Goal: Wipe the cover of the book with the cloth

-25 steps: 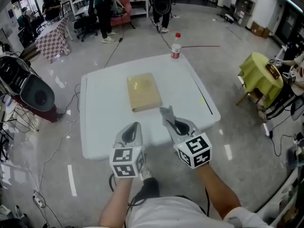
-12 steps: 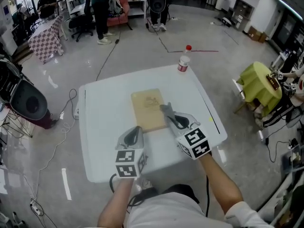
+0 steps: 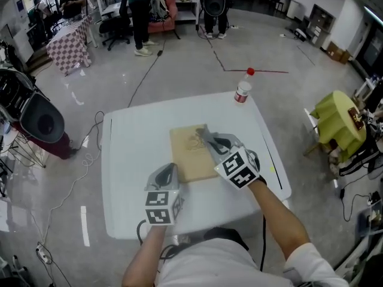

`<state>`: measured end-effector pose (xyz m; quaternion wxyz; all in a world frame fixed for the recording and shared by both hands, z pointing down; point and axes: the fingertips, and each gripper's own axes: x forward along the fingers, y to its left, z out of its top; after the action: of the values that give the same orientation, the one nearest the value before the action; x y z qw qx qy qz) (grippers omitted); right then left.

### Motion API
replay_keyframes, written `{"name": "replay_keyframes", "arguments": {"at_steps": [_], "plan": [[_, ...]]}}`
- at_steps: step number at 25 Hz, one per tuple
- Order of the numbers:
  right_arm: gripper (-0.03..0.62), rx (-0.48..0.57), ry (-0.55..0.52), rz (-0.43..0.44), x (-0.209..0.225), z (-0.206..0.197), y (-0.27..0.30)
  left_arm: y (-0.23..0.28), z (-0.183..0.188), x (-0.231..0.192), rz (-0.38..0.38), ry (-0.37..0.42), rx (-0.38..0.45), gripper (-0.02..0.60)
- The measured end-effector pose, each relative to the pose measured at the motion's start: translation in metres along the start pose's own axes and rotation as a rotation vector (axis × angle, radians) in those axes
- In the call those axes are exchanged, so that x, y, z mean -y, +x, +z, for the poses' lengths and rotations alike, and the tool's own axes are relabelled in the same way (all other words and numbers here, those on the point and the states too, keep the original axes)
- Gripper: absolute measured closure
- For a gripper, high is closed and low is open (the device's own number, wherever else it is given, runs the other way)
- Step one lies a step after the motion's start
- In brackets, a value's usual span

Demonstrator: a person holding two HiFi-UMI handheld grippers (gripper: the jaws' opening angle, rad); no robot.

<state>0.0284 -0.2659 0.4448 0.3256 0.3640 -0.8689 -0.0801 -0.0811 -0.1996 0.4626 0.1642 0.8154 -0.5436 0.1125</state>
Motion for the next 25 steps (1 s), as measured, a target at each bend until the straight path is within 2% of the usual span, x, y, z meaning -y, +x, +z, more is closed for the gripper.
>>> {"name": "replay_keyframes", "arguments": {"at_steps": [5,14,25], "plan": [[0.566,-0.044,-0.125,0.061,0.023,-0.017,0.046,0.029,0.003,-0.006,0.052,-0.009,-0.005,0.575],[0.566,-0.070,-0.233,0.099,0.046,-0.036,0.109,0.051,-0.001,-0.016,0.114,-0.032,-0.036,0.575],[0.566,-0.098,-0.279,0.174,0.031,-0.052,0.117,0.057,-0.005,-0.011,0.109,-0.034,-0.056,0.575]]}}
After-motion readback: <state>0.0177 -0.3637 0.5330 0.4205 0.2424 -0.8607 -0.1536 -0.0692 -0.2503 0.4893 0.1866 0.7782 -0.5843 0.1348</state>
